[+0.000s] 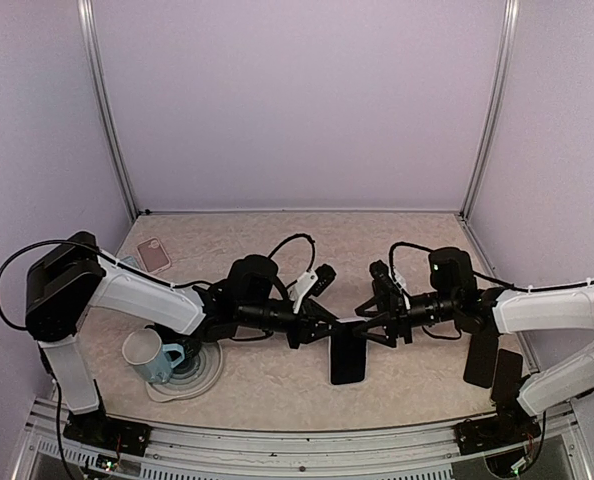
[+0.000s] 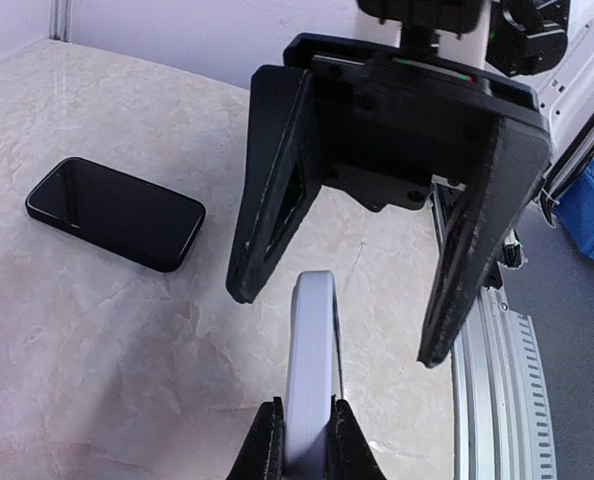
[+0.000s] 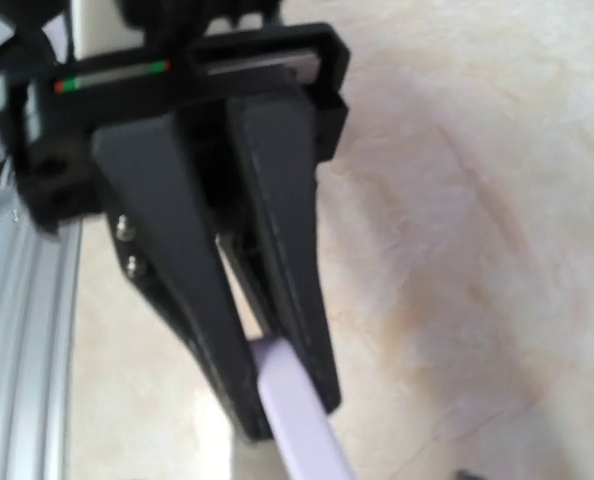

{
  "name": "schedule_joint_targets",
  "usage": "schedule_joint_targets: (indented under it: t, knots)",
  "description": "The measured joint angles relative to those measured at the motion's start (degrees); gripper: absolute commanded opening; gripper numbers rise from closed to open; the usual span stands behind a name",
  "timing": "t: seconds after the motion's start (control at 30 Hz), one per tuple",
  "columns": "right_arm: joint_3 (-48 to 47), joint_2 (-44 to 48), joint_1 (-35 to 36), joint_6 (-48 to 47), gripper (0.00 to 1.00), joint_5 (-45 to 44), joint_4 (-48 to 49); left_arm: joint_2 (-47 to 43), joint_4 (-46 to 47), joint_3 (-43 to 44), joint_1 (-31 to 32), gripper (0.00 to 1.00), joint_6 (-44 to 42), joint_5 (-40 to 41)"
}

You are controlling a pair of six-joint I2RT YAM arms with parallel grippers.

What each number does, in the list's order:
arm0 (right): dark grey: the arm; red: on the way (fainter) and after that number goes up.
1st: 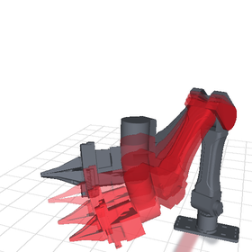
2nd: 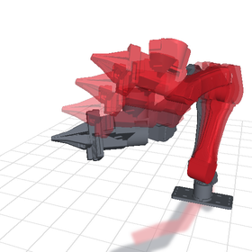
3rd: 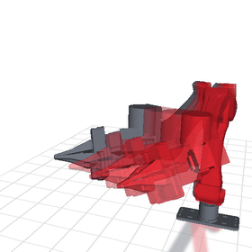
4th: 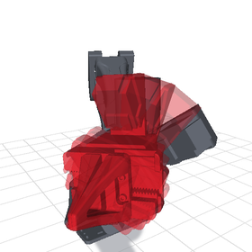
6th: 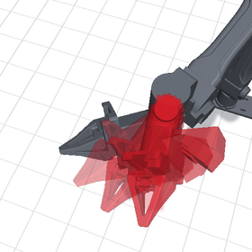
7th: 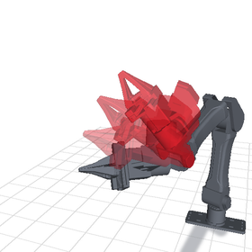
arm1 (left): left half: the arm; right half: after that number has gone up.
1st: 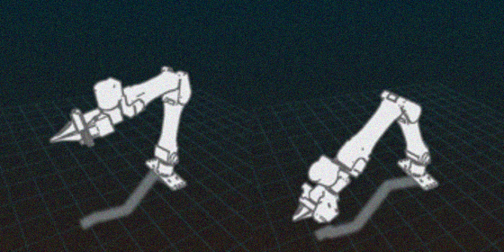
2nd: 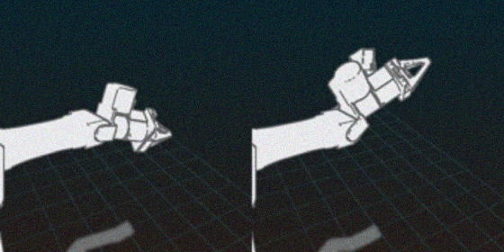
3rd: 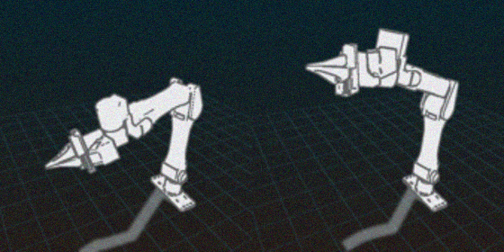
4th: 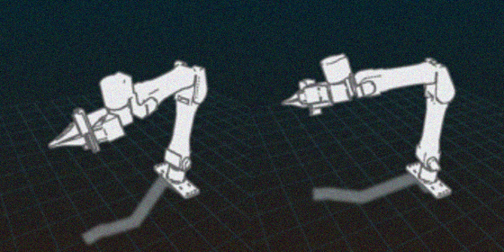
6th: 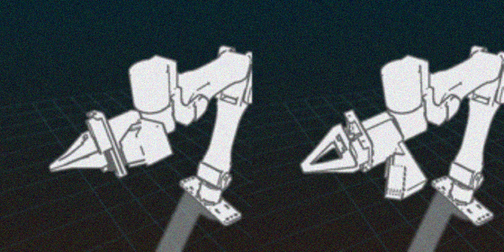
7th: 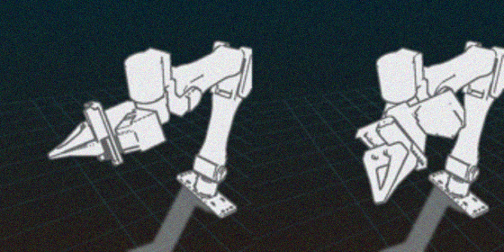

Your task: Put the phone into the phone case

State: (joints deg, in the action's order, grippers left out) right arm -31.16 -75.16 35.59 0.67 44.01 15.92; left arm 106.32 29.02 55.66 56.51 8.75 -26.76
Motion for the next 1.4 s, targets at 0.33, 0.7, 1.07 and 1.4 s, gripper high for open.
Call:
schedule_joint_targets:
  t: [0.33, 0.7, 1.07, 1.4]
  knots:
    - [0.2, -0.5, 0.0, -7.5, 0.09, 2.0, -2.3, -1.9, 0.1, -1.8, 0.4, 0.00, -4.6, -1.0]
    - [0.0, 0.5, -0.1, -8.9, 0.00, 4.0, -4.8, -2.0, -1.6, -2.9, 0.7, 0.47, -6.1, -1.3]
    - [0.0, 1.4, 0.0, -10.2, 0.00, 3.8, -6.0, -1.6, 0.2, -5.2, 1.9, 0.37, -4.1, -1.1]
    - [0.0, 1.8, 0.0, -10.5, 0.00, 4.1, -6.9, 1.2, 2.2, -3.4, 3.2, 0.05, -2.7, -1.5]
